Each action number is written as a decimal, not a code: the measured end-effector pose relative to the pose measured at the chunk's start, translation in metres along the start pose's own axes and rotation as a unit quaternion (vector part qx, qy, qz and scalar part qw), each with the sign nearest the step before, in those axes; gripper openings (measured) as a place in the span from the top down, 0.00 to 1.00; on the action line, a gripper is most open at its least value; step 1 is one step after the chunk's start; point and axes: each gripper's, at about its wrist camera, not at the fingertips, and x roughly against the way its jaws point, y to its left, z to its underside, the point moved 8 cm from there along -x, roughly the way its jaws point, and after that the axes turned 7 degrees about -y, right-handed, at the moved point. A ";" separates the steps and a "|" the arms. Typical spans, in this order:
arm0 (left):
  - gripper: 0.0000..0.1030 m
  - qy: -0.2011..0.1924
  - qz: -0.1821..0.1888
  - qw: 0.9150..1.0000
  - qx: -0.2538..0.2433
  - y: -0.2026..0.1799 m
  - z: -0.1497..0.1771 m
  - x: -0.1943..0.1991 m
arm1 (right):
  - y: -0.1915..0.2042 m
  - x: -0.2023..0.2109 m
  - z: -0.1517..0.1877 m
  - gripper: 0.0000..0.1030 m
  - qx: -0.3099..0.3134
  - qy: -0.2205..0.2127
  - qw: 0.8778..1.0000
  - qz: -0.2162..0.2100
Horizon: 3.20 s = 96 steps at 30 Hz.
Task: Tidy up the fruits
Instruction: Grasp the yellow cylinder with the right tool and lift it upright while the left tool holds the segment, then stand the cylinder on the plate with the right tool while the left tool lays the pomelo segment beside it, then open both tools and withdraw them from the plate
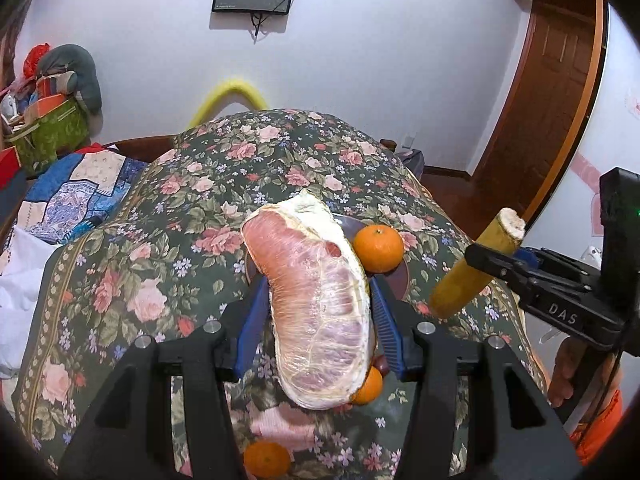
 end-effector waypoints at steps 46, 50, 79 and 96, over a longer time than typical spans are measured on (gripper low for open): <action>0.50 0.037 0.012 0.999 -0.037 -0.040 -0.009 -0.093 | -0.029 -0.044 0.028 0.60 -0.019 0.049 0.999 -0.009; 0.49 0.070 0.007 0.997 -0.038 -0.038 0.001 -0.107 | -0.026 -0.046 0.031 0.60 -0.019 0.052 0.998 -0.019; 0.43 0.046 -0.018 0.999 -0.018 0.002 0.020 0.017 | 0.034 0.029 0.027 0.44 0.020 0.012 1.000 -0.013; 0.43 0.095 -0.033 0.995 -0.007 0.031 0.089 0.043 | 0.073 0.044 0.057 0.37 0.045 0.026 0.999 -0.001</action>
